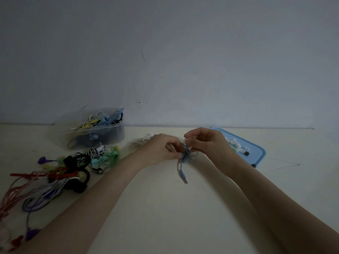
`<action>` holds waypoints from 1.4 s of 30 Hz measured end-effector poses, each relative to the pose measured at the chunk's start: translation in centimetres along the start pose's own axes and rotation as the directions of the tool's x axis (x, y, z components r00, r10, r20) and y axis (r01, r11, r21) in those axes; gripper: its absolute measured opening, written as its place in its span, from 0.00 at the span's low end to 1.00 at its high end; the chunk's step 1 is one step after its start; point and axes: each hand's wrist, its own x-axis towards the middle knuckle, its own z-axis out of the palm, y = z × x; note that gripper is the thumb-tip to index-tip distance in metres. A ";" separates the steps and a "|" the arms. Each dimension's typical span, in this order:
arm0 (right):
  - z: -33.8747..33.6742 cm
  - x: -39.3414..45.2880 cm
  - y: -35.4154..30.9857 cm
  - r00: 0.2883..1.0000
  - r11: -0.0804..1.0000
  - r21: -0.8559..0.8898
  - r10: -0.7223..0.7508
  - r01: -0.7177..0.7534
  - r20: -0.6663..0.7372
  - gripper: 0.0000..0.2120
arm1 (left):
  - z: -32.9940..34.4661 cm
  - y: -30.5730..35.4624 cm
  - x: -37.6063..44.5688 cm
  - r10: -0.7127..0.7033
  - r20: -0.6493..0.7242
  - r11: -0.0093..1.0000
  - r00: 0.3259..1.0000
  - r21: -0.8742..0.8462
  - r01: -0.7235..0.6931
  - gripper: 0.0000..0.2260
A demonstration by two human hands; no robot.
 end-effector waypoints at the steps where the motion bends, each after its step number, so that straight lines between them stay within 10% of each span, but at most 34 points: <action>1: 0.0 -0.1 0.2 1.000 1.000 -0.022 0.015 -0.015 0.002 0.07 | -0.1 -0.1 0.0 -0.027 -0.024 0.996 0.999 -0.083 0.025 0.08; 15: -0.7 -0.5 0.8 0.995 0.959 0.263 0.095 -0.101 0.034 0.06 | 1.4 0.8 -0.1 -0.190 -0.142 0.756 0.971 -0.652 0.053 0.04; 42: -0.7 -0.4 0.3 0.995 0.967 0.241 0.093 -0.084 -0.026 0.05 | 0.8 1.3 0.1 -0.066 -0.257 0.939 0.964 -0.344 -0.028 0.08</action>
